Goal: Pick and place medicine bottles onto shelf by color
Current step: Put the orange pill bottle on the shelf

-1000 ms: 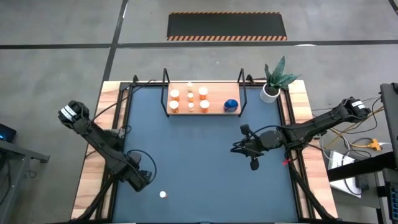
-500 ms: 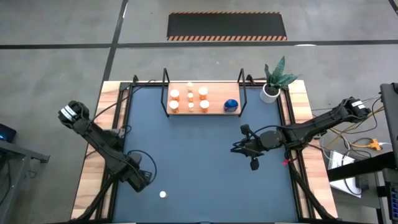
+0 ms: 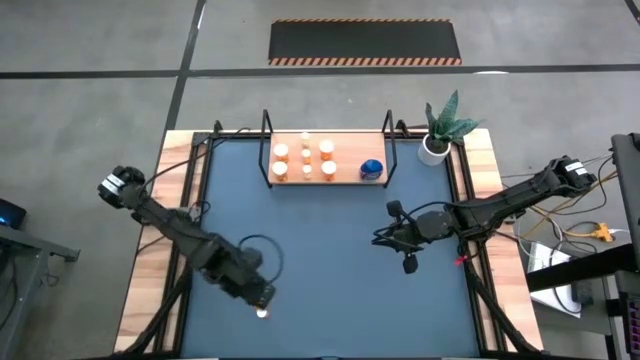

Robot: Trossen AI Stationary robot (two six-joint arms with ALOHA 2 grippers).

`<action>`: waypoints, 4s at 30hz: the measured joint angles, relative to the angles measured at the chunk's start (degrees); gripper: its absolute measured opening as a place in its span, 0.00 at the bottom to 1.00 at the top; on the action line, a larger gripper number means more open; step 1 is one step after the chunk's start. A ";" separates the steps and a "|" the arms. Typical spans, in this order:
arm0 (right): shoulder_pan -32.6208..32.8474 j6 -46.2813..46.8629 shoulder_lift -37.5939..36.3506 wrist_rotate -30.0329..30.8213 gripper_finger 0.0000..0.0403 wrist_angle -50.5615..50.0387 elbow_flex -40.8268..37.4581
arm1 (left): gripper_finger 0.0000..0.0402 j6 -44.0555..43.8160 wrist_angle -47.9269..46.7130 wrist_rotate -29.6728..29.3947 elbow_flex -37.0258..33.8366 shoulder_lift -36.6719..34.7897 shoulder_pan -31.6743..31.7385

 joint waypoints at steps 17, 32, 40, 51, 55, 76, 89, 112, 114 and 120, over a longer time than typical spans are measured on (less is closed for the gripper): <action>0.00 0.89 -3.38 -0.04 0.02 -3.85 -0.01 | 0.48 60.11 -21.77 -4.26 42.29 20.96 23.40; 0.00 1.05 -3.76 -0.07 0.02 -3.92 -0.23 | 0.48 96.31 -29.00 -22.09 52.31 25.37 48.54; 0.00 0.92 -3.76 -0.04 0.02 -3.88 -0.23 | 0.48 100.31 -26.80 -24.37 50.93 27.16 63.72; 0.00 0.01 -3.76 -0.04 0.02 -3.87 -0.23 | 0.48 104.41 -21.38 -23.89 50.88 34.66 71.70; -0.02 -0.49 -3.76 -0.03 0.02 -3.87 -0.23 | 0.48 105.42 -22.96 -23.87 50.86 36.85 71.71; -0.02 -0.71 -3.76 -0.02 0.02 -3.85 -0.25 | 0.48 105.59 -24.47 -20.66 49.53 39.65 72.11; -0.02 -0.48 -3.76 -0.02 0.02 -3.87 -0.25 | 0.48 105.53 -23.56 -20.67 45.51 39.65 72.06; -0.04 -0.02 -3.76 -0.02 0.02 -3.92 -0.25 | 0.60 106.13 -22.77 -20.83 45.51 38.23 71.98; -0.04 -0.02 -3.76 -0.02 0.02 -3.92 -0.25 | 0.60 106.81 -23.57 -20.89 45.51 36.84 71.70; -0.04 -0.02 -3.76 -0.01 0.02 -3.94 -0.25 | 0.59 108.98 -21.61 -20.79 45.51 32.99 70.77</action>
